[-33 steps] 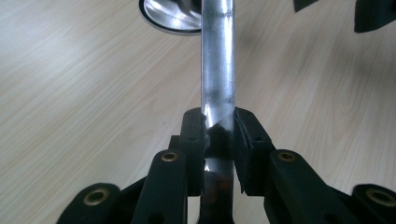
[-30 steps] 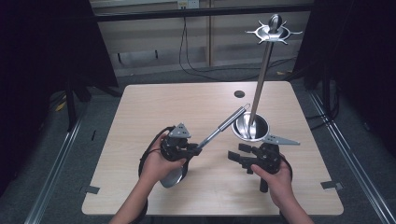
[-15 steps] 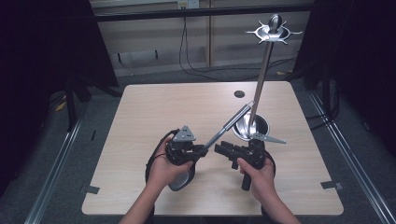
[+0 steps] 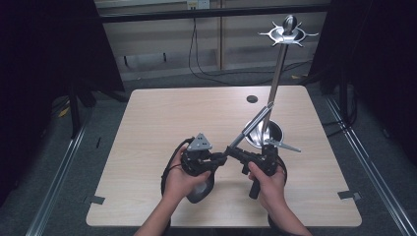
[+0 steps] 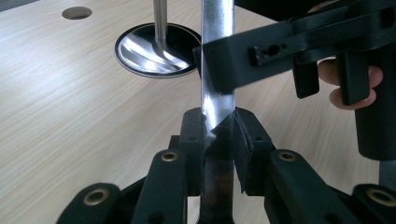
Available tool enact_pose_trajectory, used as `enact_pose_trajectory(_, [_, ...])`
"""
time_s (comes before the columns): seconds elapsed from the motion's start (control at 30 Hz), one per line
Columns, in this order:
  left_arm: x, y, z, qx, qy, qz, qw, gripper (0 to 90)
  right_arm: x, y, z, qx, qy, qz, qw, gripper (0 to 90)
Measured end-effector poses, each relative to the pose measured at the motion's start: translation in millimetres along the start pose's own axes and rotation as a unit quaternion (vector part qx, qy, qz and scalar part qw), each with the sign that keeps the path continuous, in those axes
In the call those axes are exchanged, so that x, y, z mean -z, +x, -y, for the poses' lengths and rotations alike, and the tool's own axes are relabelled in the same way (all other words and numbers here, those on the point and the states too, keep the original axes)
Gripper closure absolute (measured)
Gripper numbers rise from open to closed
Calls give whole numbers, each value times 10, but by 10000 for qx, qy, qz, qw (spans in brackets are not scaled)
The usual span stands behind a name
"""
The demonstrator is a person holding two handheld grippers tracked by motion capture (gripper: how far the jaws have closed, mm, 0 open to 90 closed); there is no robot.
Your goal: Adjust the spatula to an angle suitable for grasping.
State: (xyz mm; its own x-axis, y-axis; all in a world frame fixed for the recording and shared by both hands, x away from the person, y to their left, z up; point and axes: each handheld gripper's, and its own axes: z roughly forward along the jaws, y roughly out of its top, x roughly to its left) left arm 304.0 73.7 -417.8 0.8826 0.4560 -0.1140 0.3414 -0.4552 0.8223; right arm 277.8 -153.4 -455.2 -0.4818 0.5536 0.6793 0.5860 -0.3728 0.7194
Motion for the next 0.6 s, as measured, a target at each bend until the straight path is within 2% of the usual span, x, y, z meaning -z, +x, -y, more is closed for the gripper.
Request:
enact_pose_trajectory(0.1, [-13, -62, -4, 41, -124, -151, 9998, 752, 22, 16, -18, 7, -117, 66, 9999, 834])
enact_pose_trajectory(0.17, [-15, -69, -10, 38, -163, -163, 9997, 752, 25, 18, -21, -23, -174, 18, 9998, 841])
enact_pose_trajectory(0.23, [-23, -72, -18, 152, -222, -126, 9996, 751, 44, 32, -36, -79, -203, -46, 9998, 863])
enact_pose_trajectory(0.33, [-35, -91, -21, 211, -254, -148, 9993, 753, 46, 42, -47, -156, -249, -105, 9995, 884])
enact_pose_trajectory(0.4, [-31, -96, -22, 340, -328, -103, 9988, 753, 43, 81, -60, 105, -270, -32, 9996, 886])
enact_pose_trajectory(0.47, [-14, -87, -28, 408, -451, 6, 9982, 754, 55, 97, -86, 146, -301, -78, 9994, 887])
enact_pose_trajectory(0.53, [5, -86, -42, 397, -495, -5, 9980, 752, 61, 101, -113, 148, -314, -172, 9992, 887])
enact_pose_trajectory(0.6, [18, -72, -47, 454, -545, 68, 9975, 748, 66, 116, -143, 269, -278, -194, 9991, 887])
